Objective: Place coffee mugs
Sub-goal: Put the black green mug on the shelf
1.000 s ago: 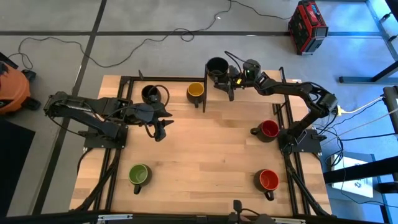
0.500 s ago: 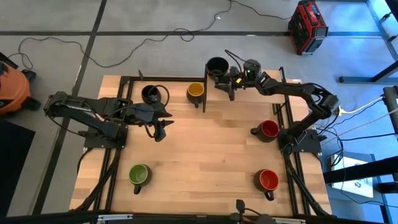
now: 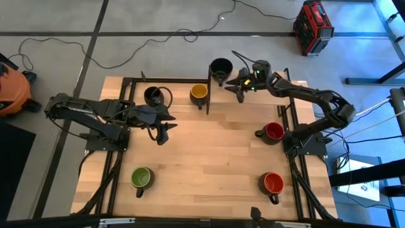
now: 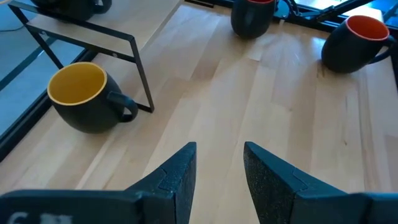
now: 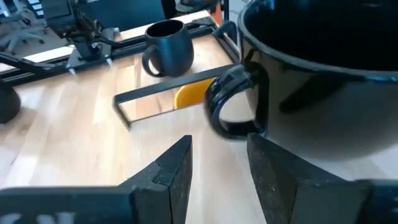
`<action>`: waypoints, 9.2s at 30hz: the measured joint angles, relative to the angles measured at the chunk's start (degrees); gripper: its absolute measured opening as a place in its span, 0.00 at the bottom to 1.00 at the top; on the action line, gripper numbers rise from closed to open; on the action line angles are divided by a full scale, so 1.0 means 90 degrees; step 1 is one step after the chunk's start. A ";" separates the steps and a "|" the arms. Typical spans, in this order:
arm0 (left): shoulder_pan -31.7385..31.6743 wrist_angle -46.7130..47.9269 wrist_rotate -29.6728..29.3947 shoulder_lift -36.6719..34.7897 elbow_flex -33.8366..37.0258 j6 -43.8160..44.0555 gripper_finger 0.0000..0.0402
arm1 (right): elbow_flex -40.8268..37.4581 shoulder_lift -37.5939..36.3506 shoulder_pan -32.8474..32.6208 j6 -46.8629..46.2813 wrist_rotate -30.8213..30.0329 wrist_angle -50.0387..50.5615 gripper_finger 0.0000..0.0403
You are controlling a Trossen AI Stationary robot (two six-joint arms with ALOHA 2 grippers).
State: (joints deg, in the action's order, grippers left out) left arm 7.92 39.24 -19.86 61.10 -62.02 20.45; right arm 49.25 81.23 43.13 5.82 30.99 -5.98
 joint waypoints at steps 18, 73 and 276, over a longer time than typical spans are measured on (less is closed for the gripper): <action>0.0015 0.0017 0.0005 0.0000 0.0000 -0.0333 0.32 | -0.0002 -0.2402 -0.3297 -0.2425 -0.1740 0.0888 0.35; 0.3291 0.3109 0.2327 0.3194 0.0002 0.1477 0.26 | -0.0007 -0.0656 -0.7380 -0.4274 -0.5157 0.1110 0.35; -0.1117 -0.0666 0.0666 0.0476 -0.0318 -0.1249 0.27 | -0.0656 -0.3383 -0.0306 -0.0264 0.0442 0.1178 0.04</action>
State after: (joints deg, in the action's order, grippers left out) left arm -2.13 33.25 -13.87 65.39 -64.88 9.21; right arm 43.35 50.78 40.38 3.44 34.97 4.62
